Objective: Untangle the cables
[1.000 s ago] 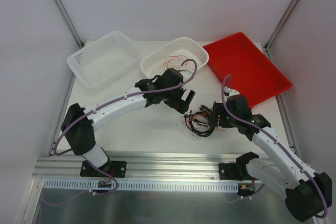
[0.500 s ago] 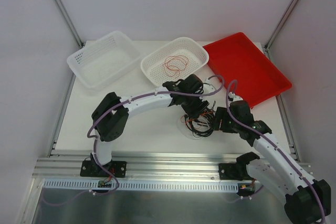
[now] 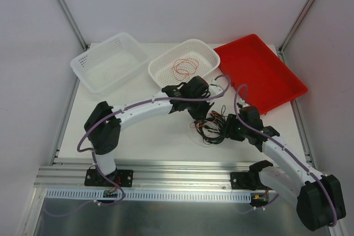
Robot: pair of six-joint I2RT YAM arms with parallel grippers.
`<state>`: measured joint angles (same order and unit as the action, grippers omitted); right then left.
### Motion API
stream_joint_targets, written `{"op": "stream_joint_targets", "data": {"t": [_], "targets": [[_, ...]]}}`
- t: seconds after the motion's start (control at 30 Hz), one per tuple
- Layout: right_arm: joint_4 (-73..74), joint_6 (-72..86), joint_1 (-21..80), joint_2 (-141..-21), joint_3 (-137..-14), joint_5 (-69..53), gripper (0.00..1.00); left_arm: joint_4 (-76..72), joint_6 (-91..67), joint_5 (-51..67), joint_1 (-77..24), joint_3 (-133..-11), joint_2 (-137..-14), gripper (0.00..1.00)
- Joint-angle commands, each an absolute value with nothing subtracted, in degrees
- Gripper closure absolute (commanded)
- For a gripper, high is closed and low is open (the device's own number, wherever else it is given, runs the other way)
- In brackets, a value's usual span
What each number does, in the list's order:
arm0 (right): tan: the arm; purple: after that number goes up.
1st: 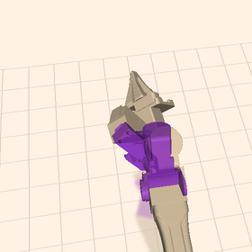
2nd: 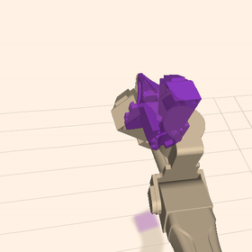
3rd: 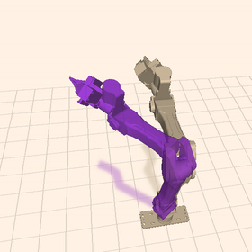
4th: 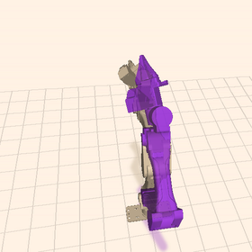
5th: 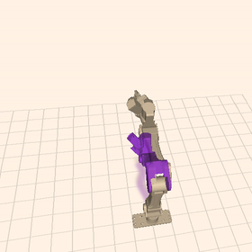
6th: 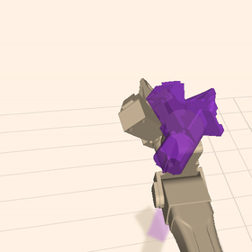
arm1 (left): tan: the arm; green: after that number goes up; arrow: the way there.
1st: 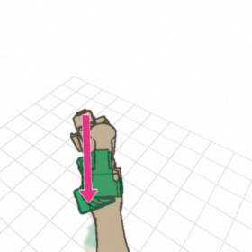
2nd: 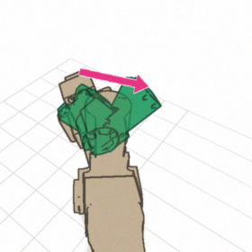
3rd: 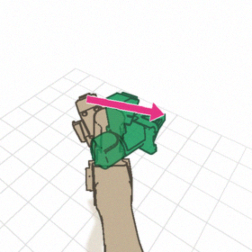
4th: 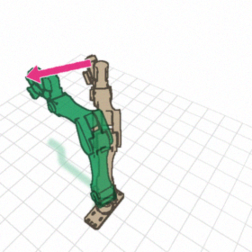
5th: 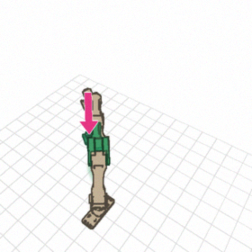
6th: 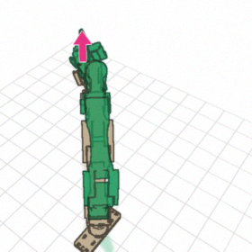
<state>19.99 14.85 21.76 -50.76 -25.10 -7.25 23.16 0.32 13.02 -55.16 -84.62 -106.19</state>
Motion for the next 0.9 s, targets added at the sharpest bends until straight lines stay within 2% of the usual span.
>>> {"op": "stream_joint_targets", "data": {"t": [0.0,0.17,0.33,0.53,0.87], "targets": [[15.47,17.05,20.92,-52.99,-24.26,-8.96,0.54,21.80,-3.33,10.92,-55.63,-84.29,-94.85,1.00],[14.06,17.84,20.22,-54.84,-23.82,-9.58,0.82,22.84,-7.11,2.74,-54.85,-84.11,-86.06,1.00],[15.55,17.58,19.60,-54.41,-24.08,-8.97,0.94,27.15,-13.26,-2.98,-47.74,-88.15,-77.01,1.00],[17.40,17.14,18.72,-53.88,-24.35,-8.26,0.98,29.79,-15.91,-6.58,-38.34,-93.68,-68.04,1.00],[19.69,16.26,17.49,-53.88,-25.75,-7.56,0.99,36.29,-8.53,-22.23,-33.58,-102.74,-65.13,1.00]]}}
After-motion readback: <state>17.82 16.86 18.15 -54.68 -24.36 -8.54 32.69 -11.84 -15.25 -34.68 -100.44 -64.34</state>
